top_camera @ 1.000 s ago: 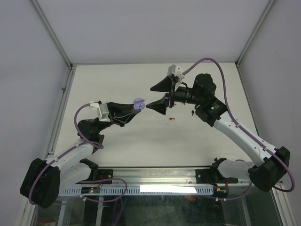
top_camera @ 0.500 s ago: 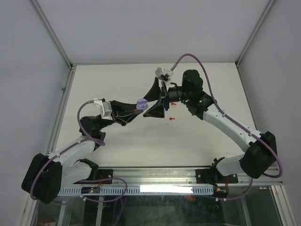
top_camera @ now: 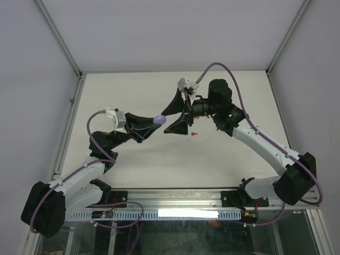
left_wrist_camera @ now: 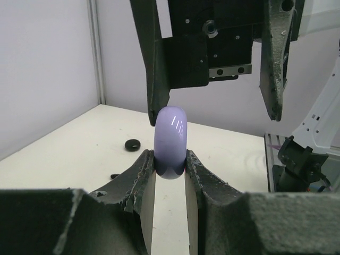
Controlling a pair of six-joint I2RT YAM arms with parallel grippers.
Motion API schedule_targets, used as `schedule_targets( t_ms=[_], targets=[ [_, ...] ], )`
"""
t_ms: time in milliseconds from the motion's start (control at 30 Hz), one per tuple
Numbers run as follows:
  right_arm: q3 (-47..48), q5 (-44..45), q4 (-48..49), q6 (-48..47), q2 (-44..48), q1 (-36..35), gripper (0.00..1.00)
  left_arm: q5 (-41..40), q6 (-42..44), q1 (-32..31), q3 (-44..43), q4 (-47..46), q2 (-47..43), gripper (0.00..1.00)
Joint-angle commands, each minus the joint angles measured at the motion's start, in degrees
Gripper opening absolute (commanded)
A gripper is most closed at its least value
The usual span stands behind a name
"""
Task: Insert the wireless bluetooth earbuds into the charging case
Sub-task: Close the charging case, then place the charging case at the center of the board.
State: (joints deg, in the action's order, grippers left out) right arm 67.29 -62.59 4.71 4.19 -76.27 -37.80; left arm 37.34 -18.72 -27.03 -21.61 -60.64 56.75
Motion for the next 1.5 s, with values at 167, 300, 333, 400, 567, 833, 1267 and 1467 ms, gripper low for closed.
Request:
schedule_targets(
  t_ms=[167,300,333,400,567,833,1267,1467],
  targets=[
    [-3.1,22.2,-2.2,-4.2,7.1,-0.3,0.84,-10.9,-8.6,0.5,-0.3,19.7,-3.4,0.0],
    [-8.2,35.3,-1.6,-2.9,10.1,-0.3,0.85,-12.8,-14.3,0.5,-1.2,30.9,-1.8,0.0],
    [-9.2,38.0,-1.7,-2.5,10.6,-0.3,0.85,-12.6,-16.3,0.4,-1.1,31.6,-1.0,0.0],
    [-10.9,41.7,-2.1,-2.3,11.6,-0.3,0.86,-11.9,-19.8,0.2,-0.4,31.7,1.1,0.0],
    [-13.9,47.9,-4.8,-1.4,12.9,-0.3,0.87,-14.0,-23.6,-3.2,0.1,31.7,9.0,0.04],
    [-17.2,53.4,-7.0,-1.7,14.9,-0.3,0.89,-18.6,-26.3,-10.4,-4.4,34.4,22.4,0.07],
    [-17.6,53.2,-8.7,-3.2,13.8,-0.3,0.89,-26.2,-25.1,-14.5,-11.0,48.9,30.5,0.43],
    [-17.4,53.7,-9.2,-3.6,13.3,-0.3,0.89,-32.9,-21.9,-14.6,-14.4,60.3,25.9,0.63]
  ],
)
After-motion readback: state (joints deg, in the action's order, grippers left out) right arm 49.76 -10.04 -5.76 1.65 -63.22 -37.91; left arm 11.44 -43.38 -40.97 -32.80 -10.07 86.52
